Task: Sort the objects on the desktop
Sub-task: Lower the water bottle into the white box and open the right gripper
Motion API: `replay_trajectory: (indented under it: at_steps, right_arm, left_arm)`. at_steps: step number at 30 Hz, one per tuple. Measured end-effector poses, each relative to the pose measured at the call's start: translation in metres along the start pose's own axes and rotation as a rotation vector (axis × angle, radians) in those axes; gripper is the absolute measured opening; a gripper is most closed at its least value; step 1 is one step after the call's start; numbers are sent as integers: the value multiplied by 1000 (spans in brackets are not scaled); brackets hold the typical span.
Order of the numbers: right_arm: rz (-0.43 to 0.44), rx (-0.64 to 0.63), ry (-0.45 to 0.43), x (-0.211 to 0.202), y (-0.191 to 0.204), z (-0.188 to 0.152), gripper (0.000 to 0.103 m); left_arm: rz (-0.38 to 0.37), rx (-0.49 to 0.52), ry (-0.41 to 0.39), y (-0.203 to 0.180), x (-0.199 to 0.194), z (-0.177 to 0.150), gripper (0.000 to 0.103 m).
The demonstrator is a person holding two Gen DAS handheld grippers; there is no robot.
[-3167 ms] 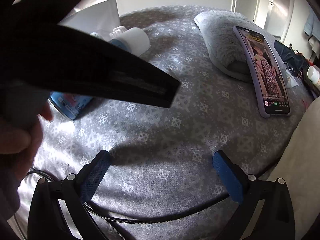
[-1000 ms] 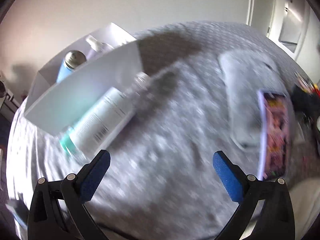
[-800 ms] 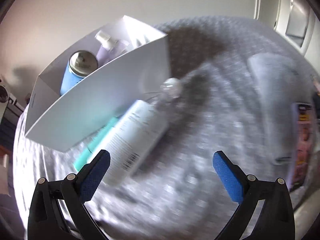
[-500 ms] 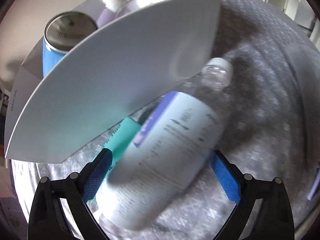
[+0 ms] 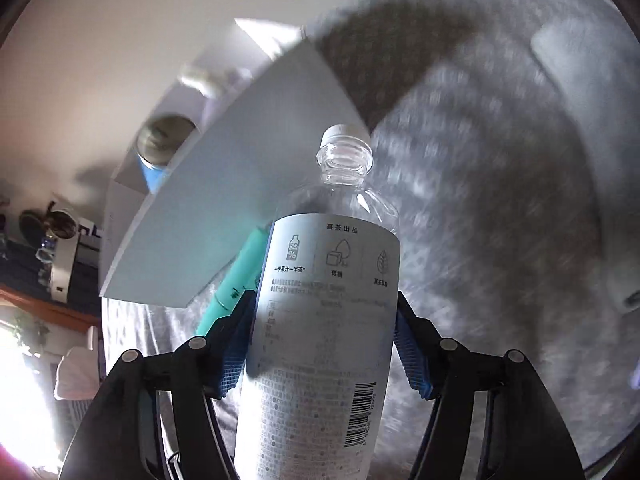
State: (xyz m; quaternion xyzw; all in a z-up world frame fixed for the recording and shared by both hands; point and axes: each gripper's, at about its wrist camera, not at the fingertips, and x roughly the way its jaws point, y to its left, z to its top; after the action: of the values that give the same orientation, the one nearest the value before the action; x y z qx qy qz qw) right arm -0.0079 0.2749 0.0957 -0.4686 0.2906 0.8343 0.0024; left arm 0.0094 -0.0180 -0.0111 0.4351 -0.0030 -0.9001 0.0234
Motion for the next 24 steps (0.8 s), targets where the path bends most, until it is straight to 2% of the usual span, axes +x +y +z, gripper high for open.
replay_trajectory:
  at_steps: [3, 5, 7, 9, 12, 15, 17, 20, 21, 22, 24]
  right_arm:
    - [33, -59, -101, -34, 23, 19, 63]
    - [50, -92, -194, -57, 49, 38, 63]
    - [37, -153, -253, -71, 75, 55, 63]
    - [10, -235, -295, -70, 111, 73, 63]
    - [-1, -288, -303, -62, 156, 80, 63]
    - [-31, -350, -294, -32, 199, 81, 63]
    - [-96, -403, -284, -15, 222, 76, 64]
    - [-204, -508, -247, 18, 236, 71, 65]
    - [-237, -564, -248, 25, 242, 63, 68]
    - [-261, -603, -253, 27, 242, 54, 76]
    - [-276, -629, -274, 26, 227, 42, 86]
  left_arm:
    - [-4, -6, 4, 4, -2, 2, 103]
    - [3, -43, 6, 10, -5, 5, 103]
    - [-12, -95, -2, 15, -9, 2, 103]
    - [-5, -97, 2, 14, -7, 1, 103]
    - [36, -64, -4, 8, -3, 0, 103]
    - [28, -71, -4, 9, -2, 0, 103]
    - [32, -67, -5, 8, -1, -1, 103]
    - [39, -61, -6, 7, -1, -1, 103]
    - [40, -60, -6, 7, 0, -2, 103]
    - [41, -59, -6, 7, 0, -2, 103]
    - [42, -59, -7, 7, 0, -2, 103]
